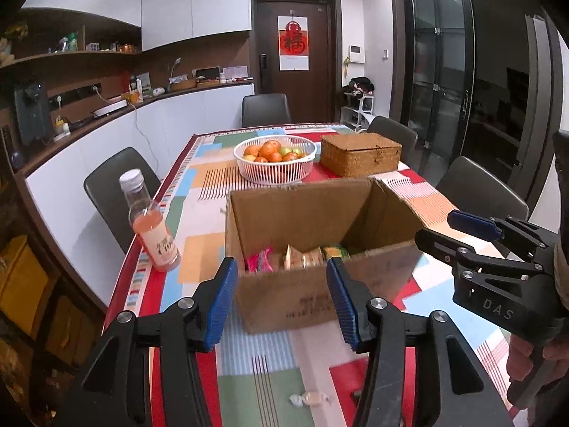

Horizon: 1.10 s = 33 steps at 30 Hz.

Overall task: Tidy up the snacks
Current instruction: 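Open the left tool over the box while the right tool releases the pink packet inside, then move both open tools back down to the wrapped candies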

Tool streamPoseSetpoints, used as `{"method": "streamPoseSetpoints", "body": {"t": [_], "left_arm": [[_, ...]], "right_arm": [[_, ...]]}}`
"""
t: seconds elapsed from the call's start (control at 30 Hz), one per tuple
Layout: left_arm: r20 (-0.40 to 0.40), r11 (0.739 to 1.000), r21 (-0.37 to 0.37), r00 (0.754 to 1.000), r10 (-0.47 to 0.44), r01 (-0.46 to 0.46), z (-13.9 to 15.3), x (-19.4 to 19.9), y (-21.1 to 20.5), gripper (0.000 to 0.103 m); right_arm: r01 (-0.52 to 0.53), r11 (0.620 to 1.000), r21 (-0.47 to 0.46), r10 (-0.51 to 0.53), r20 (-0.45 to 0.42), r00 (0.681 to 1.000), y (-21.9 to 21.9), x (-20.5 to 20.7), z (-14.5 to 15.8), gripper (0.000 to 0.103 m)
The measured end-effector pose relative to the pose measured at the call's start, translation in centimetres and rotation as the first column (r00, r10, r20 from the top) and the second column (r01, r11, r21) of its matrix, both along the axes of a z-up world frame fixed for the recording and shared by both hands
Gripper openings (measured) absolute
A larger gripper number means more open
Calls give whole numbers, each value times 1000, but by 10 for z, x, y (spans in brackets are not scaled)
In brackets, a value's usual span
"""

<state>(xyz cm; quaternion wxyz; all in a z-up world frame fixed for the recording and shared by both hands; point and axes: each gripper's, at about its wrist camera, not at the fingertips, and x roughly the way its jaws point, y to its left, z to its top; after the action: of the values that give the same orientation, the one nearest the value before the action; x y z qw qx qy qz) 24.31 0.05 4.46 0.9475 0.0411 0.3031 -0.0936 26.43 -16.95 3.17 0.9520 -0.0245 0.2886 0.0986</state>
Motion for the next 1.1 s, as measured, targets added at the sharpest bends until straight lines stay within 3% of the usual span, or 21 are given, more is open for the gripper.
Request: {"method": "streamPoseSetpoints", "body": {"t": [0.23,0.4,0.8,1.1], "left_arm": [[-35,1000,-5,999,-12,12,-14,-28,-1,51],[-108,1000,8,994,-26,27,-38,-35,-4,51],[-303,999,-19,952,-36,32,-103,-43,-8,51],[-372,999,-28,927,-42,34,-138,-37,-12,51]], "right_arm": [[5,1000,6,-5,-41,999,-3,-22,-15,53],[9,1000,-6,-10,-85,996,-5,-31,-30,53],[20,999,-33,-28,-241,970,-11,-45,-85,53],[43,998,-40,-53,-316,947,-18,-42,-117,53]]}}
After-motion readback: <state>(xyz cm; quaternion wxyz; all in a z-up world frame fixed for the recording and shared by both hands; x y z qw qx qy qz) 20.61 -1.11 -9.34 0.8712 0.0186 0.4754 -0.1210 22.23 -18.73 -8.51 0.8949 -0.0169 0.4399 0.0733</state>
